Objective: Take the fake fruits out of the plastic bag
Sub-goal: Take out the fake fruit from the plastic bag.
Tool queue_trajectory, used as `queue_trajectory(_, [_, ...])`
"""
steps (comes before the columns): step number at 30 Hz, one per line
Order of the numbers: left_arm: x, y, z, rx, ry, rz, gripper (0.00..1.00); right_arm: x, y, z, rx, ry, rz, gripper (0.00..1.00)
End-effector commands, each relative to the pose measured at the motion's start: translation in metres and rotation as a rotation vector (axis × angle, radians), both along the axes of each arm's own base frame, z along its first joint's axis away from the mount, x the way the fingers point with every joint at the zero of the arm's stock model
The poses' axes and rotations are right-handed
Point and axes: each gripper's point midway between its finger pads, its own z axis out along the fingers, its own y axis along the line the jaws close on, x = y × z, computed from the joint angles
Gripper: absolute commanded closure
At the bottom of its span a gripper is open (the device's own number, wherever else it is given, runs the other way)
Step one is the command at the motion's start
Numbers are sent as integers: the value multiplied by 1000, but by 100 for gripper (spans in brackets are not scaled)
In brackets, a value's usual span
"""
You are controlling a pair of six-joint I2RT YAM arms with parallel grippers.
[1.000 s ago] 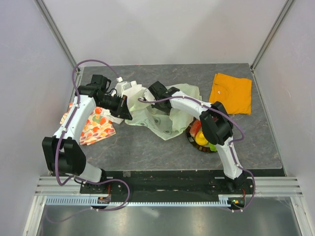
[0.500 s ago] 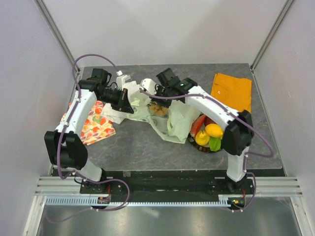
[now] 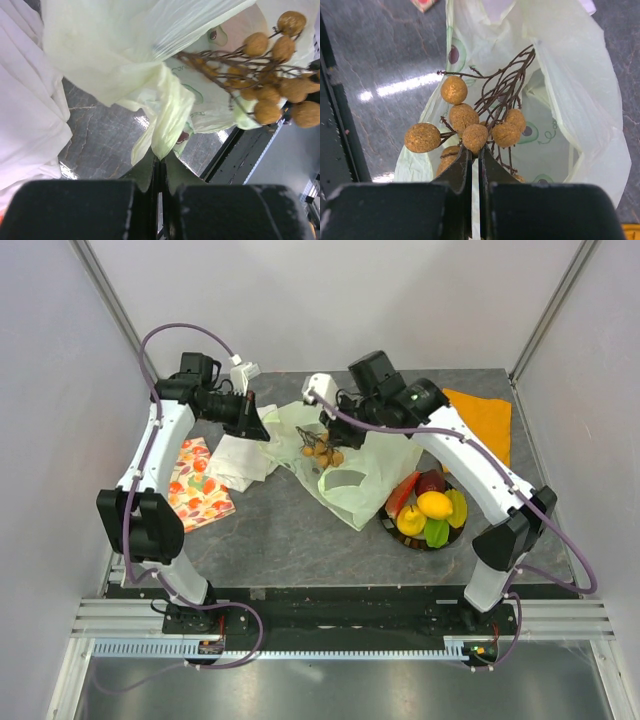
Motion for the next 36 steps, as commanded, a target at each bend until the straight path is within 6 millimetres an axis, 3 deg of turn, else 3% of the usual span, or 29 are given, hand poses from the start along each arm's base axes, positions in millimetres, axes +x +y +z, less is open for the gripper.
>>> queue_trajectory(1, [11, -4, 9, -36, 0, 21, 98, -12, -11, 82, 259, 63, -36, 100])
queue_trajectory(6, [21, 1, 2, -26, 10, 36, 98, -30, 1, 134, 491, 181, 39, 100])
queue_trajectory(11, [35, 12, 15, -47, -18, 62, 98, -37, -7, 113, 426, 174, 66, 100])
queue_trajectory(13, [33, 9, 21, -65, -26, 38, 98, -35, -7, 120, 457, 185, 37, 100])
queue_trajectory(15, [30, 7, 22, -74, -18, 32, 98, -20, -2, 149, 571, 184, -23, 100])
queue_trajectory(17, [26, 8, 17, -70, -4, 37, 98, 0, -1, 192, 684, 99, -48, 100])
queue_trajectory(19, [20, 9, 17, -62, -9, 33, 98, 19, -8, 222, 727, 3, -81, 100])
queue_trajectory(20, [15, 9, 11, -60, 7, 31, 98, 33, -14, 247, 764, -70, -88, 100])
queue_trajectory(22, [10, 10, 12, -58, 3, 30, 98, 49, -24, 268, 797, -154, -131, 100])
queue_trajectory(25, [0, 9, 12, -65, 7, 13, 98, 73, -47, 283, 793, -312, -245, 100])
queue_trajectory(27, [-8, 4, 16, -99, 7, -18, 98, 85, -70, 268, 753, -402, -377, 100])
queue_trajectory(33, [-15, 5, 23, -94, -24, -15, 98, 83, -120, 230, 648, -509, -605, 100])
queue_trajectory(36, [-17, 4, 42, -114, -73, -16, 98, 83, -140, 208, 552, -549, -678, 100])
